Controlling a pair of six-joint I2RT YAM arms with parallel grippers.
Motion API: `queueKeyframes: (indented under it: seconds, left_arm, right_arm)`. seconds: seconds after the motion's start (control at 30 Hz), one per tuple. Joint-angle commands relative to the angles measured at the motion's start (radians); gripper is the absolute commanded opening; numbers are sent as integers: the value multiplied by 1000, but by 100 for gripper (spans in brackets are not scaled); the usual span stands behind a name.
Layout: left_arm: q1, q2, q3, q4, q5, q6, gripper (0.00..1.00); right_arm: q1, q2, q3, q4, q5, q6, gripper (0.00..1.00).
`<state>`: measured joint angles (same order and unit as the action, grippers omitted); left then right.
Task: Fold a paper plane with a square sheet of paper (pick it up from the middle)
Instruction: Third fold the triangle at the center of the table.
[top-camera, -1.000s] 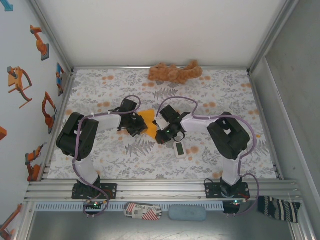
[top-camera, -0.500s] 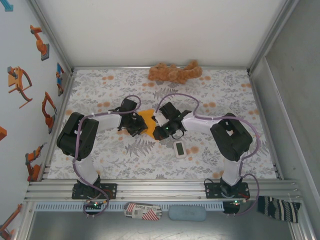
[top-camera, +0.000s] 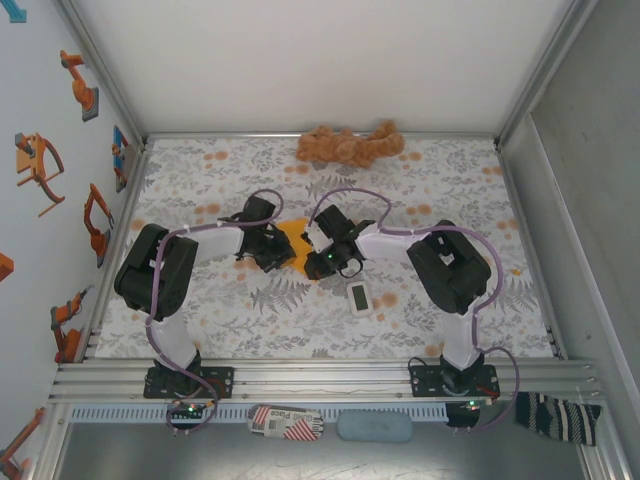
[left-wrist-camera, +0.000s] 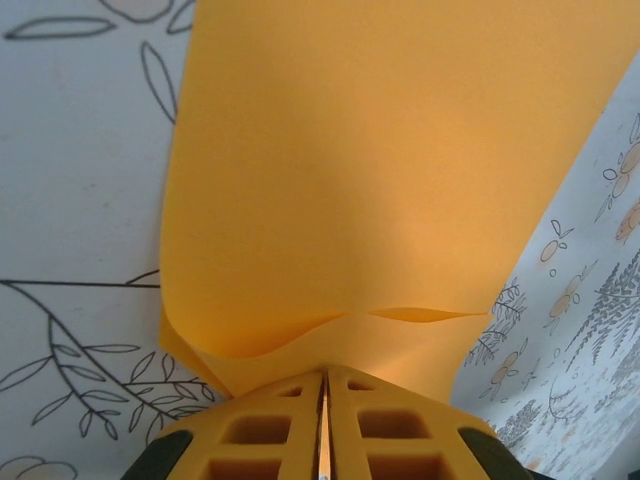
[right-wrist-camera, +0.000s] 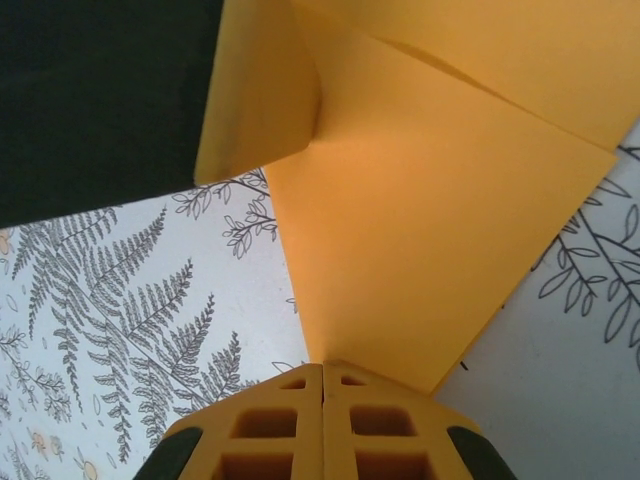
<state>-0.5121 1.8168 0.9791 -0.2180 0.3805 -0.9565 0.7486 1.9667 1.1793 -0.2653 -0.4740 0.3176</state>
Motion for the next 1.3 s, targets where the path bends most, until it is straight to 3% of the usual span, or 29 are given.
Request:
queueKeyframes:
  seconds: [0.0, 0.3, 0.6, 1.27]
  left_arm:
    - [-1, -4, 18, -37, -54, 56, 13]
    - [-14, -147, -84, 203, 11, 56, 11]
    - [-63, -125, -183, 339, 37, 16, 3]
    - [-74, -87, -235, 359, 28, 25, 2]
  right_arm:
    - [1, 15, -11, -29, 25, -9, 0]
    - [1, 29, -10, -43, 24, -1, 0]
    - [1, 35, -10, -48, 12, 4, 0]
    - [1, 45, -10, -71, 17, 10, 0]
